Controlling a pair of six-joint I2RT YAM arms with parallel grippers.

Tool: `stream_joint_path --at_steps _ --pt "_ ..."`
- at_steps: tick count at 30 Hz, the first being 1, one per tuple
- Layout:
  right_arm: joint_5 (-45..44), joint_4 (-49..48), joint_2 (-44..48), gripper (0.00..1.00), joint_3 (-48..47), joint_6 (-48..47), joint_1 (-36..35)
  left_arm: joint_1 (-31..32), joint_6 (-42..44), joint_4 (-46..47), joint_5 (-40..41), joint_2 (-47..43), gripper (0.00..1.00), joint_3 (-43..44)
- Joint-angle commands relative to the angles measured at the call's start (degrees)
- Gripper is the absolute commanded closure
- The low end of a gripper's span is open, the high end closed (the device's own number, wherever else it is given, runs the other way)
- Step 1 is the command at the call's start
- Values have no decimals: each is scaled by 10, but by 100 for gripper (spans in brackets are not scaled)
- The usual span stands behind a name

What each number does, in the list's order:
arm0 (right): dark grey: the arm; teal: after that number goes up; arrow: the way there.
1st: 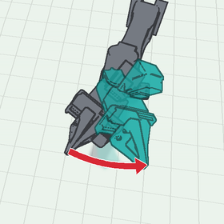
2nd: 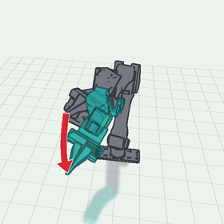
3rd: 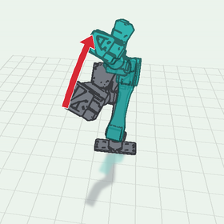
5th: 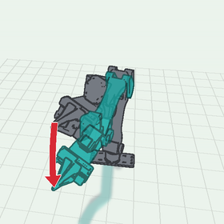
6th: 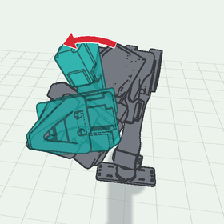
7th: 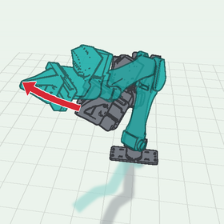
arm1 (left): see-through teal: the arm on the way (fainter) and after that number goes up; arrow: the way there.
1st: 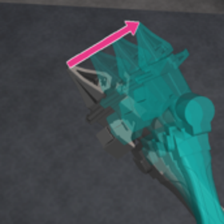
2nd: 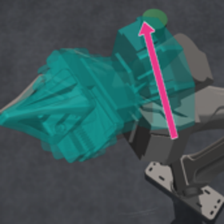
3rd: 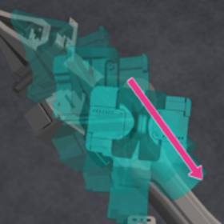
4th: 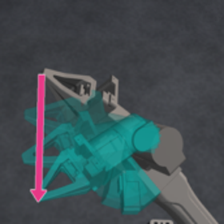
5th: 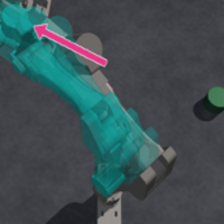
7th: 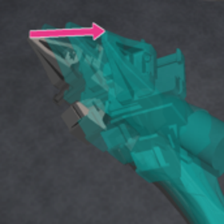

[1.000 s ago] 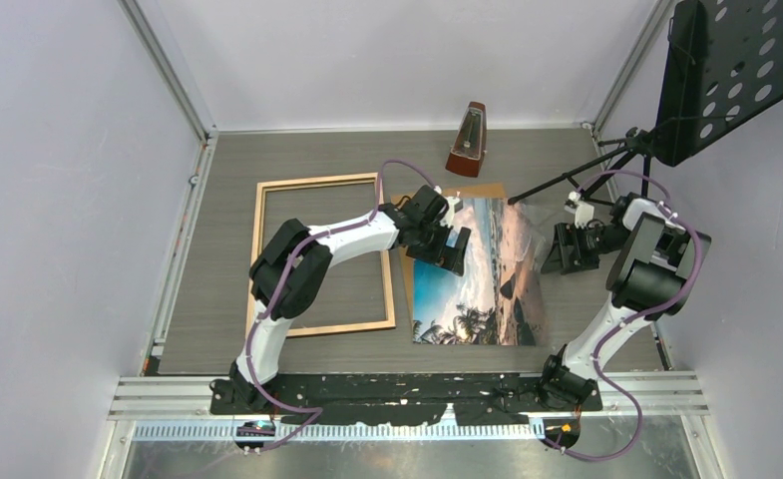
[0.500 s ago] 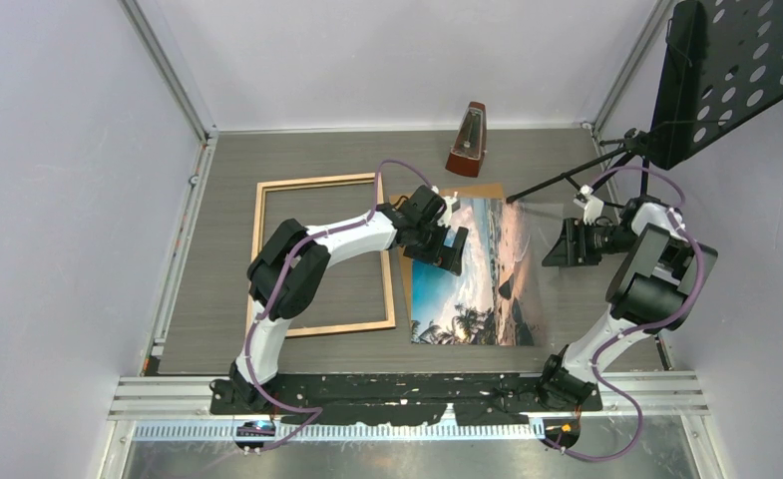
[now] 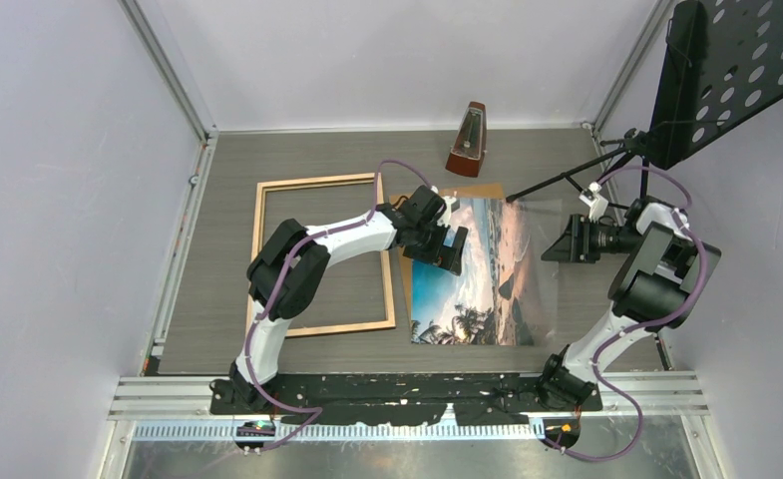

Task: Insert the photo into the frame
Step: Pick up the photo frame item at the center of the board.

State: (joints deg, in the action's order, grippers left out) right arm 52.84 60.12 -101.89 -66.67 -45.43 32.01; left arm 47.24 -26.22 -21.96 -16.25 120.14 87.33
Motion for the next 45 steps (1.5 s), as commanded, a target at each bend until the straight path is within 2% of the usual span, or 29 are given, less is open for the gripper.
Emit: stream_joint_path --at_steps 1,12,21,28,37,45 --pt "64 36 -24 35 -6 11 -9 10 -7 0 -25 9 1 -19" --pt "78 5 -70 38 -2 40 16 11 -10 4 -31 1 1 -19" --pt "115 21 -93 43 -6 24 11 17 -9 7 -40 8 1 -15" --pt "110 8 -98 45 -3 32 -9 17 -4 16 -53 -1 1 -14" --pt "102 3 -100 59 -11 22 -6 17 -5 35 -76 -6 1 -28" --pt "84 33 -117 60 -41 0 12 17 -2 54 -92 -17 1 -39"
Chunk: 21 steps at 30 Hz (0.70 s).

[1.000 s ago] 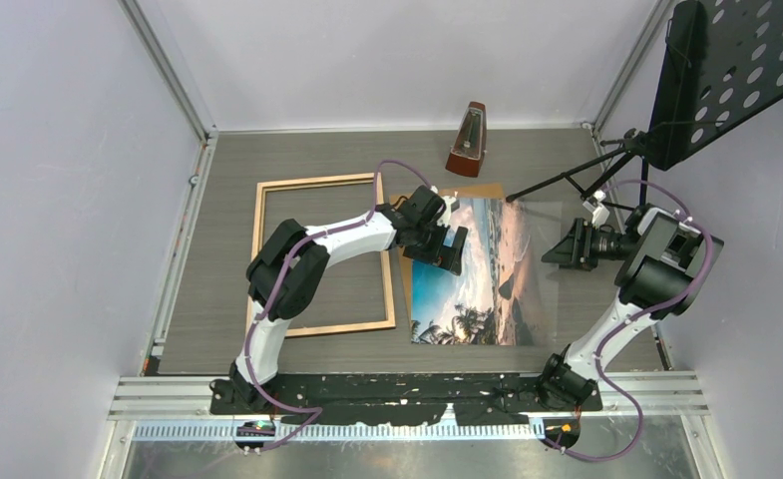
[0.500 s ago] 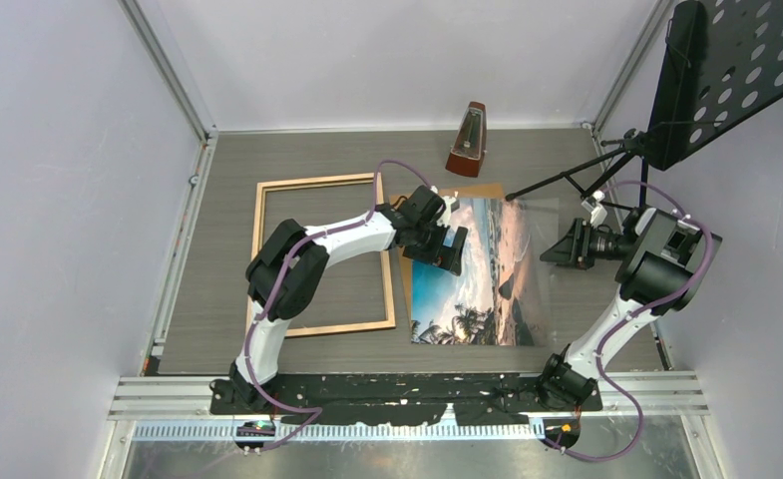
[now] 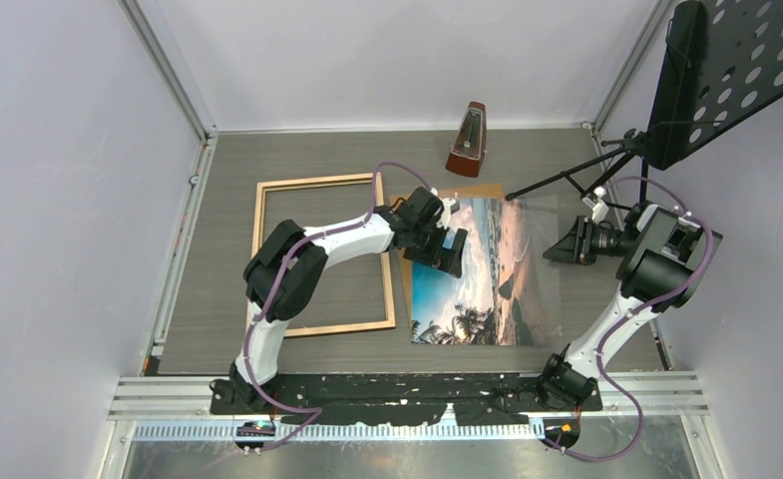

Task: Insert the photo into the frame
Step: Pick up the photo frame item at the center of the board.

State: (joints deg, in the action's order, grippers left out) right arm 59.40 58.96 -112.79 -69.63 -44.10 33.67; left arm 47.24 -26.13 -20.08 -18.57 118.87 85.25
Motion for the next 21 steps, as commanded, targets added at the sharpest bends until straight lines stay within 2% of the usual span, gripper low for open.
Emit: stream_joint_path --at_steps 1,4,9,14,21 --pt "17 43 -7 60 -11 -12 -3 17 -3 40 -72 -6 1 -21" --pt "21 40 -8 65 -8 -10 -2 17 -2 49 -84 -8 1 -26" --pt "32 51 -9 81 -9 -21 -2 17 -4 62 -97 -15 1 -35" --pt "39 61 0 92 0 -30 -2 16 6 73 -103 -33 1 -45" --pt "49 86 17 94 7 -47 -2 -4 25 91 -99 -87 1 -72"
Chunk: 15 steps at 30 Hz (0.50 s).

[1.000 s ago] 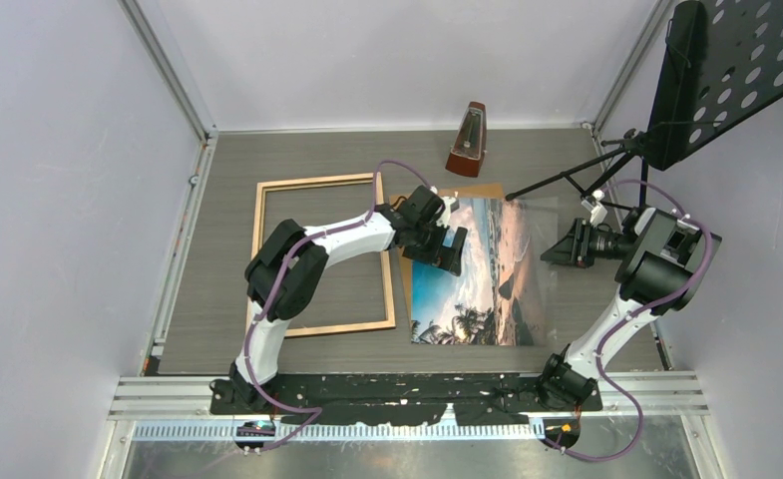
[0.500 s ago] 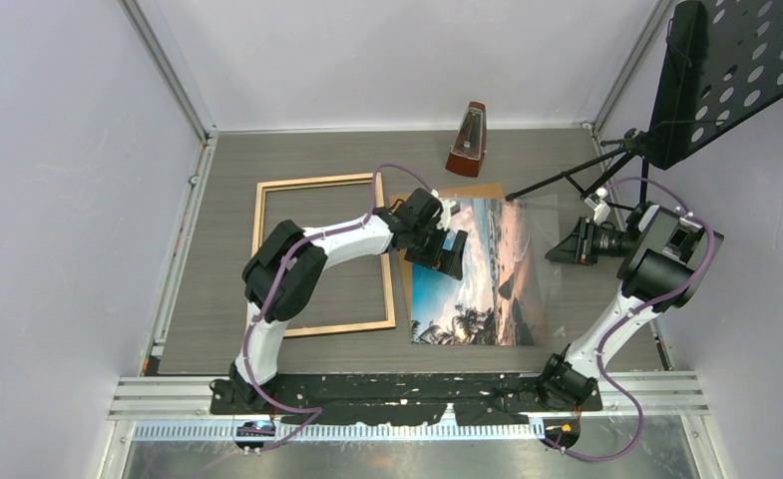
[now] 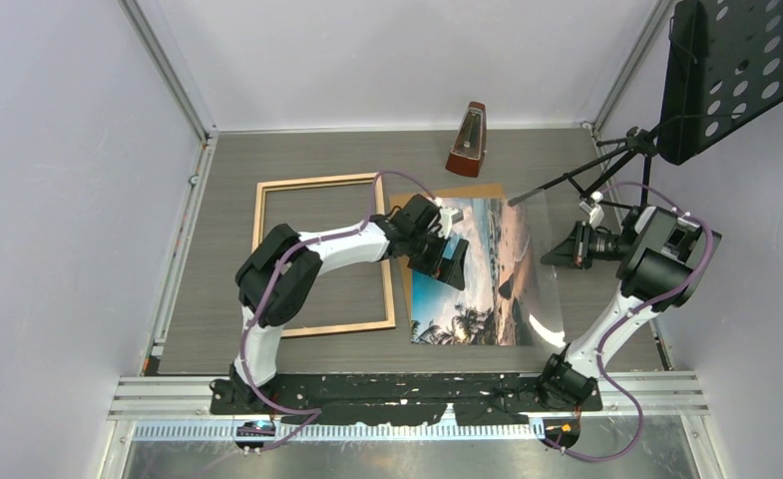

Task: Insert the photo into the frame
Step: Pick up the photo frame item at the center of the board.

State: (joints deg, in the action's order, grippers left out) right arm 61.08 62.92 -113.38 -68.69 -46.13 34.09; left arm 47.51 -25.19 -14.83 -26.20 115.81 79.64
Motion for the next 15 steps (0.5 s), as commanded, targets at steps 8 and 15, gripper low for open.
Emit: stream_joint_path --at_steps 8,15 --pt "60 130 19 94 -30 -85 -6 -50 55 31 10 -106 1 -35" --pt "86 173 28 94 -27 -115 -5 -80 91 29 34 -148 1 -61"
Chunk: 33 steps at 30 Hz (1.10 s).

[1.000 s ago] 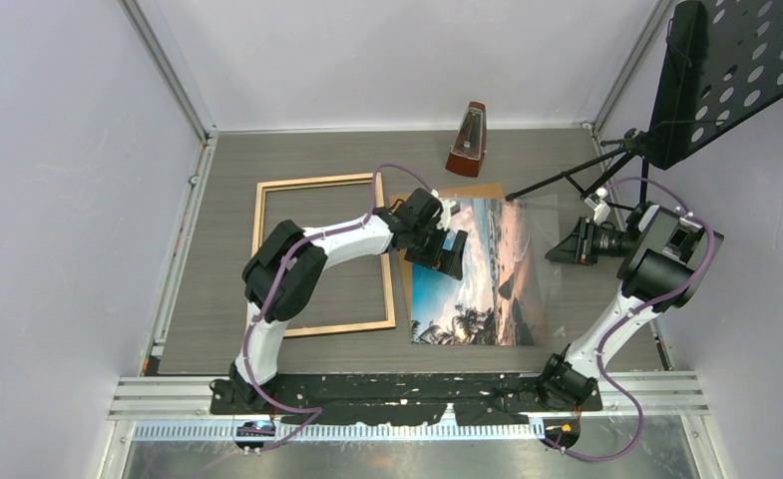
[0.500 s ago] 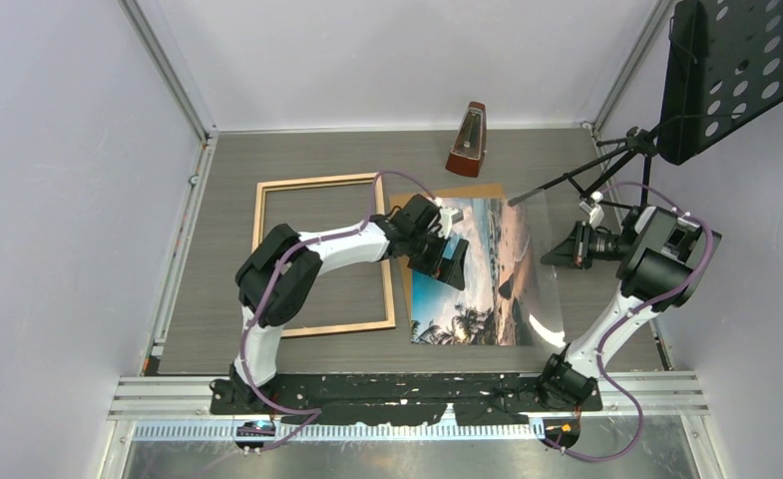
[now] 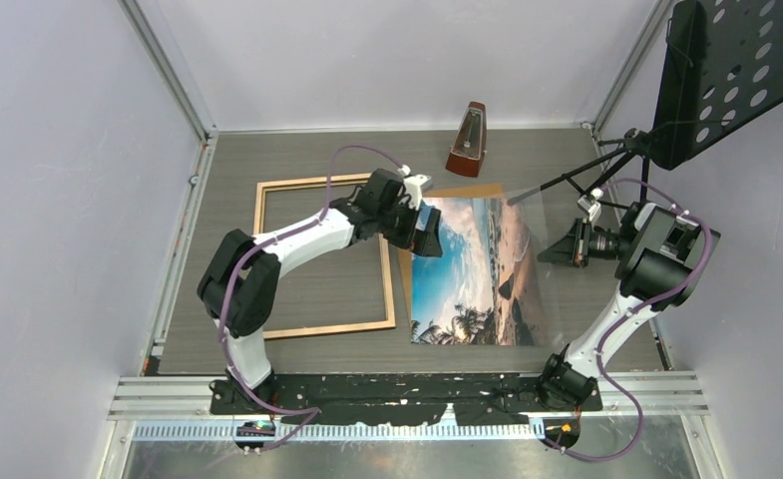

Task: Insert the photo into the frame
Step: Pick up the photo frame item at the center of the board.

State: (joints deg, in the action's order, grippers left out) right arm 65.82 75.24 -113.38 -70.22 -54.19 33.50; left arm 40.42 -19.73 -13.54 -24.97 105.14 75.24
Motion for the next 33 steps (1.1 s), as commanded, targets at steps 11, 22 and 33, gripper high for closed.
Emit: stream_joint_path --at_steps 11,22,33 --pt "93 67 76 94 26 -92 7 -35 50 22 37 -80 1 -34" --pt "108 59 166 94 35 -49 18 -39 51 5 49 -72 1 -8" --pt "102 70 250 94 52 -27 43 -49 54 -11 55 -76 1 8"
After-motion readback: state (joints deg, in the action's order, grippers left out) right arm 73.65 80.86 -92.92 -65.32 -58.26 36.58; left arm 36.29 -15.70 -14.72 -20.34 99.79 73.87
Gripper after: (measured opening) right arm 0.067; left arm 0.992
